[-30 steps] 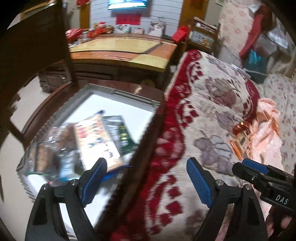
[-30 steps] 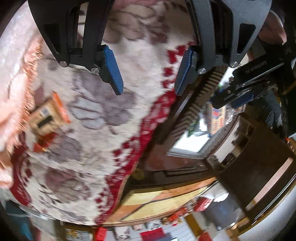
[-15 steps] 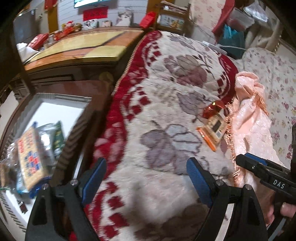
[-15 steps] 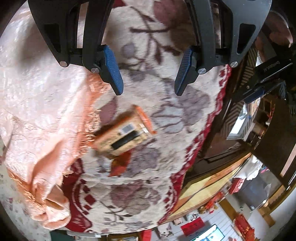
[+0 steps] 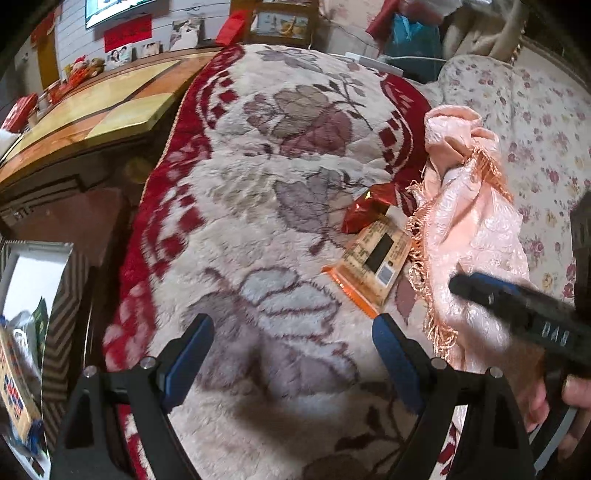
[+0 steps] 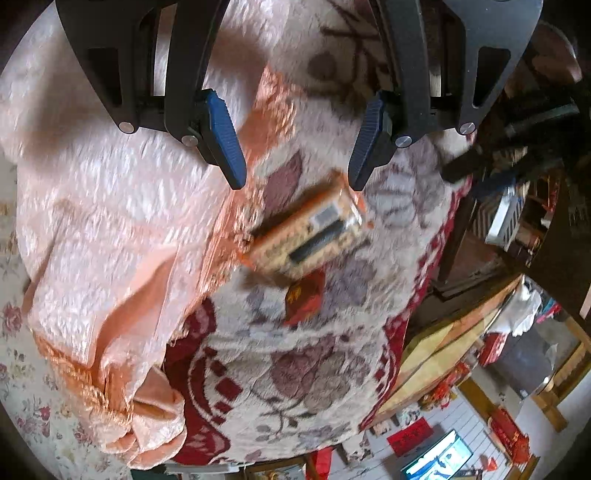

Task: Organize snacks
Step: 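Grasp the red candy packet with the right gripper while the left gripper grasps the tan biscuit pack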

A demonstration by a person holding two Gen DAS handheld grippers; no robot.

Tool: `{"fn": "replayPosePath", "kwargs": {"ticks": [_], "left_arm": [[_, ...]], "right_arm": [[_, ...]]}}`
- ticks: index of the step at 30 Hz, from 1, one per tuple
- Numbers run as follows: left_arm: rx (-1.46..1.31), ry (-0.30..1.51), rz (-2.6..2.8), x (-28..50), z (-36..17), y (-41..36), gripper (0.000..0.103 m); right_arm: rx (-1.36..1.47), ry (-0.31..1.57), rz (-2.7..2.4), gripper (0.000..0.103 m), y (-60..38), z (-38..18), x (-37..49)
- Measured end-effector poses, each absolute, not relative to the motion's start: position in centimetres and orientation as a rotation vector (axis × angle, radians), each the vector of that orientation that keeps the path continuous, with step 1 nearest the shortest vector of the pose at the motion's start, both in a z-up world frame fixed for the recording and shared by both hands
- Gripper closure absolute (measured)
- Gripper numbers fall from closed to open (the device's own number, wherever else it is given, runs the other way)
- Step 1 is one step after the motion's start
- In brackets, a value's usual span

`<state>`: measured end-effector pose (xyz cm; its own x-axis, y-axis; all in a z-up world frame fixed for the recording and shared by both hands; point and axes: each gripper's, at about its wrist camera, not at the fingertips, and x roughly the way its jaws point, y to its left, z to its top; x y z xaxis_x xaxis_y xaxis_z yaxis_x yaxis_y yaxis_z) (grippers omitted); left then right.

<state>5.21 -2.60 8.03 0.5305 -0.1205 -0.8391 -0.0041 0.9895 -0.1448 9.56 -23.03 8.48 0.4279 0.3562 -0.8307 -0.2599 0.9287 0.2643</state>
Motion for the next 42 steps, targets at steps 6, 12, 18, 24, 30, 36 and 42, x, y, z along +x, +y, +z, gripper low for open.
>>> {"fn": "replayPosePath", "kwargs": {"ticks": [6,12,18,24,30,36,42], "left_arm": [[-0.144,1.023,-0.064,5.7,7.4,-2.5,0.014],[-0.144,1.027,-0.086,6.5,6.8,-2.4,0.014],[-0.158,1.024,-0.093,6.7,6.8,-2.4,0.014],[-0.150,1.035,-0.079,7.1,6.5,-2.1,0.014],[-0.126,1.029,-0.098,7.9,6.6,-3.2,0.014],[-0.066,1.028,-0.210,9.8,7.0,-6.8,0.014],[0.039,1.085,-0.345,12.5,5.4,-10.9,0.014]], "right_arm": [[0.112,1.046,0.397,0.036,-20.6,8.5,13.5],[0.039,1.051,0.387,0.036,-18.3,7.8,16.5],[0.036,1.055,0.367,0.036,-18.4,6.1,18.8],[-0.018,1.037,0.416,0.071,-16.6,4.5,20.3],[0.027,1.003,0.444,0.077,-18.4,6.4,19.9],[0.038,0.929,0.456,0.077,-22.3,11.0,17.5],[0.048,0.905,0.460,0.077,-25.4,12.9,15.8]]}}
